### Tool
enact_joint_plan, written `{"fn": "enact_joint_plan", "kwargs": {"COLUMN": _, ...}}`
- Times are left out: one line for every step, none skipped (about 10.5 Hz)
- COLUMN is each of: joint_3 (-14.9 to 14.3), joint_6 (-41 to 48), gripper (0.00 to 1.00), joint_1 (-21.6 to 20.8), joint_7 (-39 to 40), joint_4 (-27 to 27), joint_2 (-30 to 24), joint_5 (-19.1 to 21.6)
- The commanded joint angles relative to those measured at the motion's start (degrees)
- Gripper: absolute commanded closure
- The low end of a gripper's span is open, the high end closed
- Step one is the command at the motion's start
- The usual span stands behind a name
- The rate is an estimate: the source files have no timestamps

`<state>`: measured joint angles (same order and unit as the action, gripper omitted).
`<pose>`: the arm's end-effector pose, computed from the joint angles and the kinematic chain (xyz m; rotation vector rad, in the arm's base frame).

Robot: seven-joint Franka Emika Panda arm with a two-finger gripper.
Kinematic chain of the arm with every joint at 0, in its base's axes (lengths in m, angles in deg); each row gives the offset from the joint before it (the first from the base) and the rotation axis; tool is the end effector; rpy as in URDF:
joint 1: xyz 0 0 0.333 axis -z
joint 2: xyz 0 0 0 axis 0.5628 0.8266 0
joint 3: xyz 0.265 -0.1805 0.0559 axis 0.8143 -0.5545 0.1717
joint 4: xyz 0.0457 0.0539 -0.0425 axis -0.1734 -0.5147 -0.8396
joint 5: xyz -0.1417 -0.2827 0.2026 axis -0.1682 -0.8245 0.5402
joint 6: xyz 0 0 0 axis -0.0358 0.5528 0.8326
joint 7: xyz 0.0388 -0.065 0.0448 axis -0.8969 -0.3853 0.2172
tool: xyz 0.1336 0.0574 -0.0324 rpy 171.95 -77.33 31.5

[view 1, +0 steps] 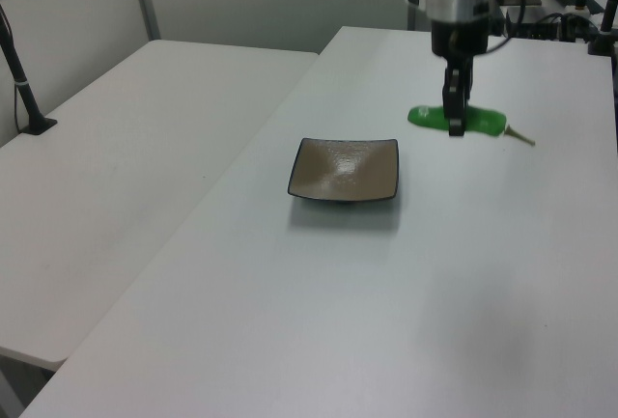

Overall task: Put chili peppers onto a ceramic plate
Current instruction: 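Lift the chili pepper and carry it over the brown plate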

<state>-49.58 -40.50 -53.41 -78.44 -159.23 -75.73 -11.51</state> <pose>0.4948 0.2626 0.5286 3.1280 0.2697 -0.0985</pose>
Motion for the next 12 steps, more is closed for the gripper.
{"fn": "enact_joint_plan", "kwargs": {"joint_3": -6.31, "joint_6": 0.77, "gripper": 0.9, "joint_1": 0.7, "joint_7": 9.99, "joint_4": 0.97, "joint_2": -0.52, "joint_5": 2.37}}
{"fn": "enact_joint_plan", "kwargs": {"joint_3": -7.98, "joint_6": 0.42, "gripper": 0.9, "joint_1": 1.13, "joint_7": 12.54, "joint_4": 1.6, "joint_2": -0.16, "joint_5": 2.46}}
{"fn": "enact_joint_plan", "kwargs": {"joint_3": -8.96, "joint_6": 0.24, "gripper": 0.9, "joint_1": 1.75, "joint_7": 13.87, "joint_4": 2.39, "joint_2": 1.14, "joint_5": 2.2}}
{"fn": "enact_joint_plan", "kwargs": {"joint_3": -9.14, "joint_6": -0.45, "gripper": 0.9, "joint_1": 3.15, "joint_7": 13.97, "joint_4": 4.83, "joint_2": 3.51, "joint_5": 2.19}}
{"fn": "enact_joint_plan", "kwargs": {"joint_3": -9.23, "joint_6": -4.12, "gripper": 0.9, "joint_1": 4.2, "joint_7": 13.54, "joint_4": 6.25, "joint_2": 5.71, "joint_5": 2.19}}
{"fn": "enact_joint_plan", "kwargs": {"joint_3": -9.32, "joint_6": -9.63, "gripper": 0.9, "joint_1": 4.82, "joint_7": 13.19, "joint_4": 6.18, "joint_2": 7.21, "joint_5": 2.19}}
{"fn": "enact_joint_plan", "kwargs": {"joint_3": -9.32, "joint_6": -14.04, "gripper": 0.9, "joint_1": 5.61, "joint_7": 12.92, "joint_4": 6.17, "joint_2": 8.61, "joint_5": 2.19}}
{"fn": "enact_joint_plan", "kwargs": {"joint_3": -9.32, "joint_6": -17.13, "gripper": 0.9, "joint_1": 6.4, "joint_7": 12.92, "joint_4": 6.17, "joint_2": 10.63, "joint_5": 2.19}}
{"fn": "enact_joint_plan", "kwargs": {"joint_3": -9.32, "joint_6": -20.99, "gripper": 0.9, "joint_1": 7.2, "joint_7": 12.92, "joint_4": 6.17, "joint_2": 12.65, "joint_5": 2.19}}
{"fn": "enact_joint_plan", "kwargs": {"joint_3": -9.32, "joint_6": -25.73, "gripper": 0.9, "joint_1": 7.55, "joint_7": 12.83, "joint_4": 6.26, "joint_2": 14.85, "joint_5": 2.19}}
{"fn": "enact_joint_plan", "kwargs": {"joint_3": -9.32, "joint_6": -29.95, "gripper": 0.9, "joint_1": 7.64, "joint_7": 12.83, "joint_4": 6.18, "joint_2": 17.04, "joint_5": 2.28}}
{"fn": "enact_joint_plan", "kwargs": {"joint_3": -9.32, "joint_6": -35.04, "gripper": 0.9, "joint_1": 7.56, "joint_7": 11.79, "joint_4": 6.26, "joint_2": 19.33, "joint_5": 2.28}}
